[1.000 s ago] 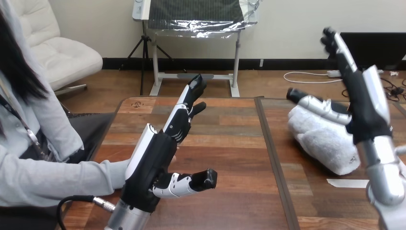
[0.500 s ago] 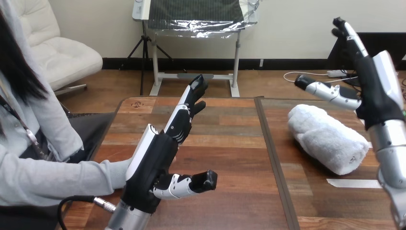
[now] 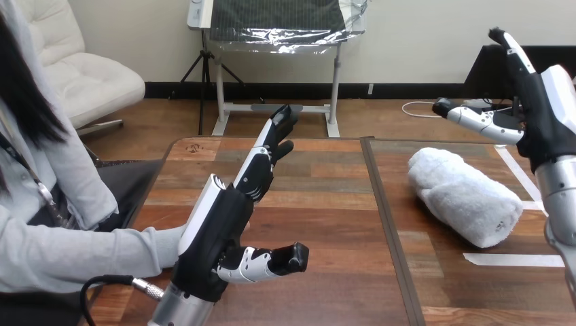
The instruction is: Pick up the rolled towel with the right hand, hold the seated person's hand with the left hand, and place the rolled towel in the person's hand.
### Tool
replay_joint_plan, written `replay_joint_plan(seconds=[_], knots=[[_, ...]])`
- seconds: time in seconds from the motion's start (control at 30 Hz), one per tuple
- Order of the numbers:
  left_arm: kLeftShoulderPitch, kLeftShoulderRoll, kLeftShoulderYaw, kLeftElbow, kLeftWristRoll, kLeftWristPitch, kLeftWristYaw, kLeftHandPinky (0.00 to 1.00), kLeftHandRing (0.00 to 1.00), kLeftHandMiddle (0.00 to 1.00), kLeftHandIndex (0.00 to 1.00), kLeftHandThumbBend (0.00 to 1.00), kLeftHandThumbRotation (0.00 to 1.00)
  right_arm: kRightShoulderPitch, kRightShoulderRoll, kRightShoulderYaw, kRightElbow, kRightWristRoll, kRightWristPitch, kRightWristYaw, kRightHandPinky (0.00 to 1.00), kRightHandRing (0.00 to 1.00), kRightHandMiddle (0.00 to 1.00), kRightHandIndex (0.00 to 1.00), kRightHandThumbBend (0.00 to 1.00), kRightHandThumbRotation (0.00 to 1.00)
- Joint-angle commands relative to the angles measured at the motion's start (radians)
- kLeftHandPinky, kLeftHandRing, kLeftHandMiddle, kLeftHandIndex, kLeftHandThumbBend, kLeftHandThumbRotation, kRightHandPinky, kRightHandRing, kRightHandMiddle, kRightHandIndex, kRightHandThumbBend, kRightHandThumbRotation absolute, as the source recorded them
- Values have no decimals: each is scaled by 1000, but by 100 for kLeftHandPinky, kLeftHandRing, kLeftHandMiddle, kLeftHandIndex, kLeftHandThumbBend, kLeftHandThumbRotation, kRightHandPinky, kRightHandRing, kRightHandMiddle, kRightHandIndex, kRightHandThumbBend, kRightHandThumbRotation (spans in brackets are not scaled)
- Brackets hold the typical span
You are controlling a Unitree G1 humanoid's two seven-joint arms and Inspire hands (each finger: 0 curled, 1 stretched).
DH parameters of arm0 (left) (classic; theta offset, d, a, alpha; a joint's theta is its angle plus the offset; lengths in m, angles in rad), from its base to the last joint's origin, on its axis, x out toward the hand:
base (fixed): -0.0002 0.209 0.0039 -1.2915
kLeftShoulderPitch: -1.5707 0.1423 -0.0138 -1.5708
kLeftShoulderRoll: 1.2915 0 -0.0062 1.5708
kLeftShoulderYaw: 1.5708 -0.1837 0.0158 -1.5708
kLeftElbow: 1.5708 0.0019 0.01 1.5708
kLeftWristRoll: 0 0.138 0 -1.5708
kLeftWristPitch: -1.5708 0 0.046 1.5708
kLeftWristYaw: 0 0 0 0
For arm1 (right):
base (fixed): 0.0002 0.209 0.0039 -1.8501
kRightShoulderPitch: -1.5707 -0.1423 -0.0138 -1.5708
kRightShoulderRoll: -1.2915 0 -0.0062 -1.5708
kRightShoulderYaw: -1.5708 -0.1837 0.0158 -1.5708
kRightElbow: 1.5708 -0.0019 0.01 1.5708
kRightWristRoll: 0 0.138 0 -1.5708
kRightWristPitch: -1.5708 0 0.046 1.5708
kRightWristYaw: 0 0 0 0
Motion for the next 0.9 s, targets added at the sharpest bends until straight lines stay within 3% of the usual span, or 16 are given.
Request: replay_joint_plan(seconds=[0.0, 0.17, 0.4, 0.87], knots=[[-21, 1, -3, -61, -15, -4, -5, 96, 100, 100, 100, 100, 74, -154, -30, 27, 115, -16, 19, -25, 81, 92, 89, 93, 100, 62], [-15, -2, -11, -69, -33, 1, -14, 95, 100, 100, 100, 100, 74, -197, -34, 44, 191, -29, 40, -32, 78, 88, 88, 93, 100, 62], [-7, -4, -15, -83, -44, 5, -24, 95, 100, 100, 100, 100, 72, -243, -39, 69, 268, -46, 86, -34, 65, 75, 86, 92, 100, 63], [6, -7, -12, -112, -38, 6, -28, 96, 100, 100, 100, 100, 71, -293, -29, 107, 349, -51, 232, 14, 62, 77, 88, 93, 100, 63]])
